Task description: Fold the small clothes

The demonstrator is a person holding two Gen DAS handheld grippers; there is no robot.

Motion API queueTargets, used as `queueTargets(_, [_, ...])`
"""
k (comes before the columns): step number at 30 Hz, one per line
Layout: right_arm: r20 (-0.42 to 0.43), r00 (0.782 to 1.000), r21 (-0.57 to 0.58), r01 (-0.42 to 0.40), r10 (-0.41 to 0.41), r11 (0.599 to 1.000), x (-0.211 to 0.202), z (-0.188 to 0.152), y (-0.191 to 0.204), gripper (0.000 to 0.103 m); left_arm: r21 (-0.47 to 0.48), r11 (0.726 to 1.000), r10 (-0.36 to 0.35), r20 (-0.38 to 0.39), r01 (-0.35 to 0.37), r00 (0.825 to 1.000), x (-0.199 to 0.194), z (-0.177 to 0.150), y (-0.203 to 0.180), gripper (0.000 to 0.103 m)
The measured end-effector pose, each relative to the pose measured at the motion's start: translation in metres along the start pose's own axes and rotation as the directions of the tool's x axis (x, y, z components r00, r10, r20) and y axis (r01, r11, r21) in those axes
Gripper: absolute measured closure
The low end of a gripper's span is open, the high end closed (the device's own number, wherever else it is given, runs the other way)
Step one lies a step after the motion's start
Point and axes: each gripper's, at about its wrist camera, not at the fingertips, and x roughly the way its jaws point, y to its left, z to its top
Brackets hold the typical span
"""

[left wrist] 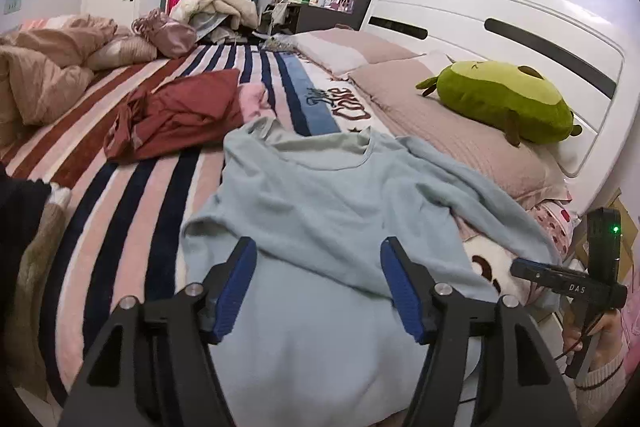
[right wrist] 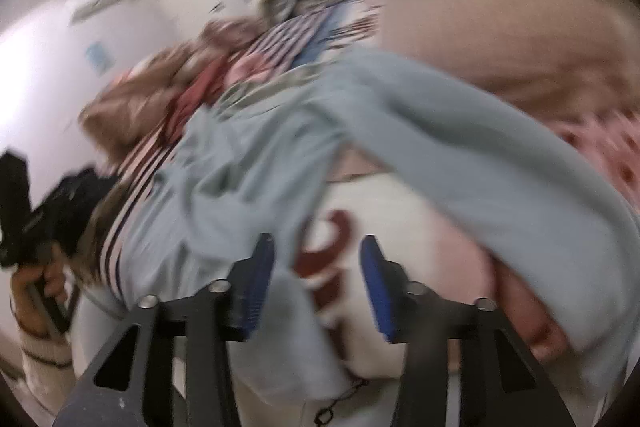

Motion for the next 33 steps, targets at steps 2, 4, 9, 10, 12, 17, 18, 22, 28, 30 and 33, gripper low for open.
queueTargets(2, [0.02, 0.999, 0.073, 0.027, -0.029, 0.997, -0.004, -0.006, -0.021, 0.038, -0.003, 1.0, -0.007, 0.005, 0.007, 1.0, 0.001, 0.003, -0.006, 0.042])
queueTargets(4, [0.045, 0.999, 0.141, 0.005, -0.012, 0.99, -0.005, -0.013, -0.038, 0.038, -0.004, 1.0, -0.013, 0.007, 0.013, 1.0, 0.002, 0.005, -0.011, 0.042])
queueTargets(9, [0.182, 0.983, 0.245, -0.034, -0.011, 0.969, 0.004, -0.007, -0.056, 0.037, 0.0, 1.0, -0.011, 0.015, 0.011, 1.0, -0.001, 0.009, -0.022, 0.042])
queueTargets(10, [0.217, 0.976, 0.269, -0.036, -0.024, 0.963, 0.007, -0.003, -0.061, 0.037, 0.0, 1.0, -0.007, 0.018, 0.007, 1.0, -0.002, 0.009, -0.023, 0.042])
queueTargets(12, [0.28, 0.957, 0.296, -0.01, -0.077, 0.955, 0.009, 0.006, -0.064, 0.037, 0.001, 1.0, 0.005, 0.025, -0.005, 1.0, -0.006, 0.01, -0.023, 0.042])
queueTargets(17, [0.347, 0.917, 0.401, 0.042, -0.194, 0.915, 0.014, 0.019, -0.063, 0.04, -0.021, 0.999, 0.038, 0.044, -0.037, 0.998, -0.016, 0.01, -0.016, 0.041])
queueTargets(18, [0.36, 0.907, 0.415, 0.053, -0.218, 0.908, 0.015, 0.02, -0.062, 0.047, -0.027, 0.999, 0.04, 0.047, -0.039, 0.998, -0.018, 0.01, -0.014, 0.041])
queueTargets(22, [0.361, 0.853, 0.468, 0.185, -0.378, 0.864, 0.017, 0.027, -0.069, 0.093, -0.049, 0.998, 0.047, 0.058, -0.044, 0.997, -0.021, 0.01, -0.007, 0.041])
queueTargets(28, [0.509, 0.771, 0.338, 0.229, -0.382, 0.913, -0.008, 0.03, -0.038, 0.099, -0.043, 0.997, 0.062, 0.078, -0.059, 0.995, -0.027, 0.011, -0.002, 0.041])
queueTargets(30, [0.552, 0.759, 0.253, 0.243, -0.346, 0.936, -0.017, 0.036, -0.019, 0.099, -0.049, 0.997, 0.057, 0.085, -0.053, 0.995, -0.027, 0.012, 0.0, 0.041])
queueTargets(33, [0.591, 0.766, 0.077, 0.259, -0.254, 0.963, -0.026, 0.053, 0.014, 0.099, -0.052, 0.998, 0.047, 0.093, -0.042, 0.995, -0.029, 0.012, 0.004, 0.041])
